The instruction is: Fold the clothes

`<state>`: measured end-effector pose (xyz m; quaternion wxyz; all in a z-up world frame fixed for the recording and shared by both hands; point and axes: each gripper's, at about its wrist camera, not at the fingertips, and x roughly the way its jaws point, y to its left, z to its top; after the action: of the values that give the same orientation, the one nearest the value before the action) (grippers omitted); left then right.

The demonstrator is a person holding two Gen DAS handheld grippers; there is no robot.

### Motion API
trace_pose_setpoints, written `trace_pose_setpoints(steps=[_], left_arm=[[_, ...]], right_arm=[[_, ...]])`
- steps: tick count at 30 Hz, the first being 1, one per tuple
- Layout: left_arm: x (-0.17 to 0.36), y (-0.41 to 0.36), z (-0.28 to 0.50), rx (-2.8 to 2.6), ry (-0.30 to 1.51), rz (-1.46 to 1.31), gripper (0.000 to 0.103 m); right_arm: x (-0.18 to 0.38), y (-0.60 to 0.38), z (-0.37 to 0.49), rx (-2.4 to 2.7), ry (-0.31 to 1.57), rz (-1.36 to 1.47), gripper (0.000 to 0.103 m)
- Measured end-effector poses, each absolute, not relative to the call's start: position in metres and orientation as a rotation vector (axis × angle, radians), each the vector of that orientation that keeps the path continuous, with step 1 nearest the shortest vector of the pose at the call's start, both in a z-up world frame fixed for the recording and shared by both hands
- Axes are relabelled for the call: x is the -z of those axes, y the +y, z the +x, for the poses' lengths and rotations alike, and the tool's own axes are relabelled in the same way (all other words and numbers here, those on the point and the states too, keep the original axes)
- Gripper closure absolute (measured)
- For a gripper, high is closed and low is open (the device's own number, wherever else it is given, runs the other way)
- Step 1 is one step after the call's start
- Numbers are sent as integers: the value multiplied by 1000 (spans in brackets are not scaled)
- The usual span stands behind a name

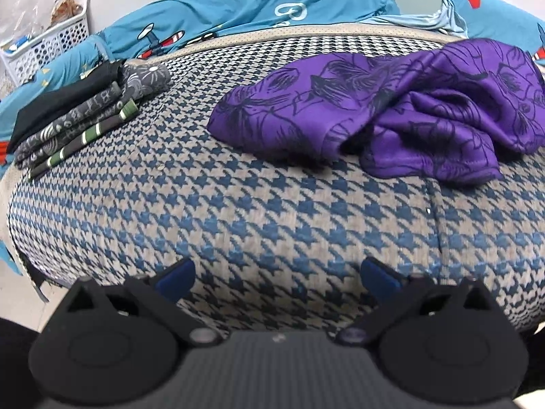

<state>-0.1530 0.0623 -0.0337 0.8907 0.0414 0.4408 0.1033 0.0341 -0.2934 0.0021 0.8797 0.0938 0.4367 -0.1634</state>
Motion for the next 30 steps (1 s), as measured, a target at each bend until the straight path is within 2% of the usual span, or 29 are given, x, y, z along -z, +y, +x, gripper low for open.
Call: trace_pose_setpoints(steps=[30], left_arm=[[35,66,-150,-215,928,29,0]], right_arm=[[1,-289,36,340,936,148,43]])
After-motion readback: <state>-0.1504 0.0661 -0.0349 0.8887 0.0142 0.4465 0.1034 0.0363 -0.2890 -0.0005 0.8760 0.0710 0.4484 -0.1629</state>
